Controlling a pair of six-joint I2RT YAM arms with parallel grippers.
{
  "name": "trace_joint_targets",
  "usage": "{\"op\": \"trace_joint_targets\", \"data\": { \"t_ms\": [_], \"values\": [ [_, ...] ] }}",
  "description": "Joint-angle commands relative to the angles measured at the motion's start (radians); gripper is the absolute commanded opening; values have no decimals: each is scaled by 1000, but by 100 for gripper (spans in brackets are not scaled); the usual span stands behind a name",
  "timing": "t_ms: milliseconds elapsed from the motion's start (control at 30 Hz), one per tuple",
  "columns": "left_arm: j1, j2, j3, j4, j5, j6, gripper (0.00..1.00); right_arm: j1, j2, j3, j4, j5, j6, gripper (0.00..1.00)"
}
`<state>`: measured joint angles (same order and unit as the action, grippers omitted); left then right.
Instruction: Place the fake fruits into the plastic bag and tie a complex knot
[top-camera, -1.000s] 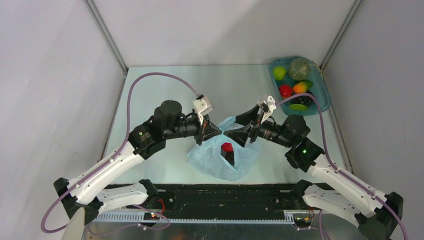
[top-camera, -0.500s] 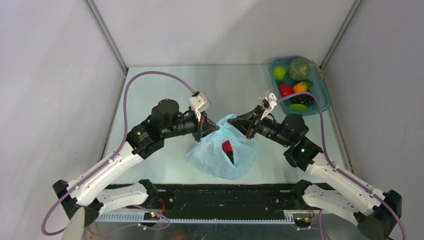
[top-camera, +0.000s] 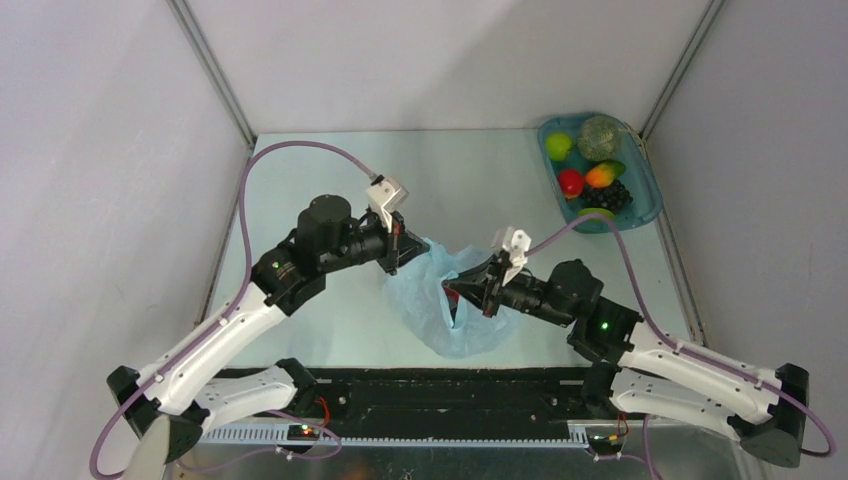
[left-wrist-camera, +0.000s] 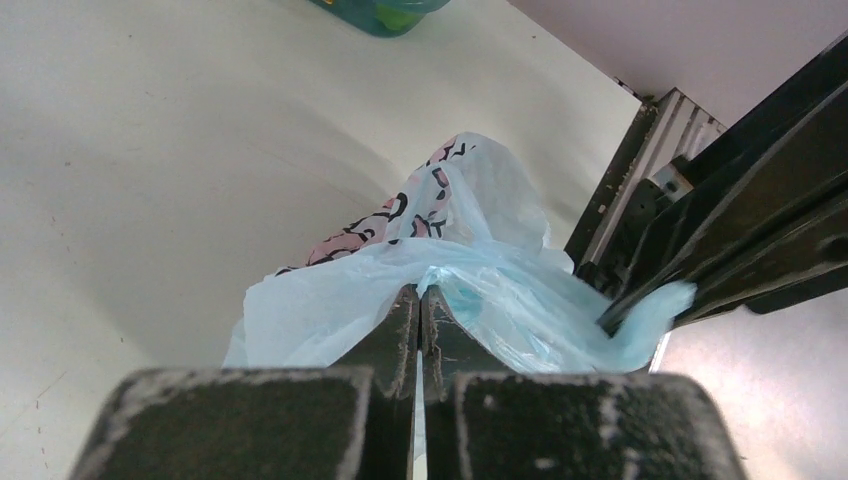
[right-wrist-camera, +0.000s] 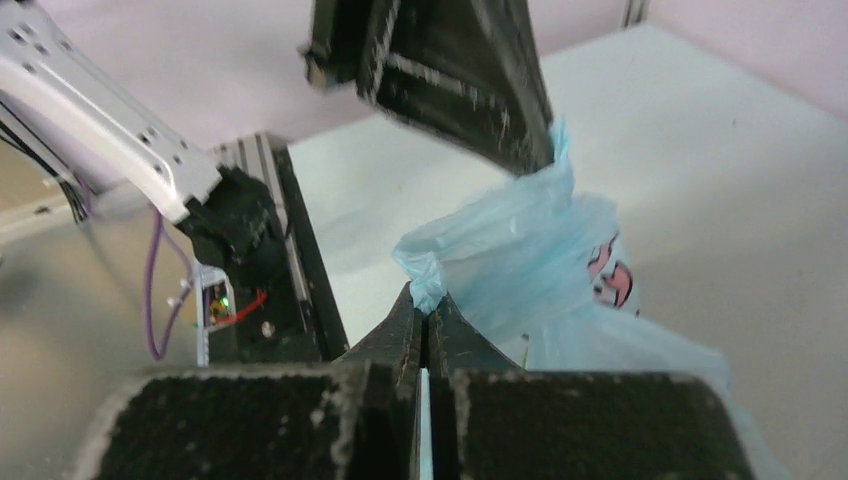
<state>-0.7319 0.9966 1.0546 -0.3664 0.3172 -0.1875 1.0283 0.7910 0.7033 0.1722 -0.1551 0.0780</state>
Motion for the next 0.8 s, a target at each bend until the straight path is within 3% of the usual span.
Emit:
{"op": "trace_joint_targets", "data": {
  "t_ms": [0, 367, 433, 500, 533, 567, 633, 767],
  "values": [
    [19, -10, -15, 52, -13, -35, 0, 34, 26, -47, -42, 80, -27, 0],
    [29, -2, -13, 43, 4, -16, 0, 44, 100, -129, 24, 187, -23, 0],
    [29, 8, -1, 30, 25, 1, 4, 45, 107, -130, 32, 181, -25, 0],
    [30, 25, 16, 2, 43, 15, 19, 45, 110, -131, 42, 179, -28, 0],
    [30, 34, 27, -13, 49, 20, 33, 46, 110, -131, 49, 179, -29, 0],
    [30, 38, 30, -21, 62, 31, 40, 46, 111, -131, 51, 178, -32, 0],
    [29, 46, 35, -24, 71, 41, 62, 44, 112, -131, 57, 178, -34, 0],
    [29, 67, 42, -47, 53, 66, 83, 44, 113, -131, 58, 173, -36, 0]
  ]
}}
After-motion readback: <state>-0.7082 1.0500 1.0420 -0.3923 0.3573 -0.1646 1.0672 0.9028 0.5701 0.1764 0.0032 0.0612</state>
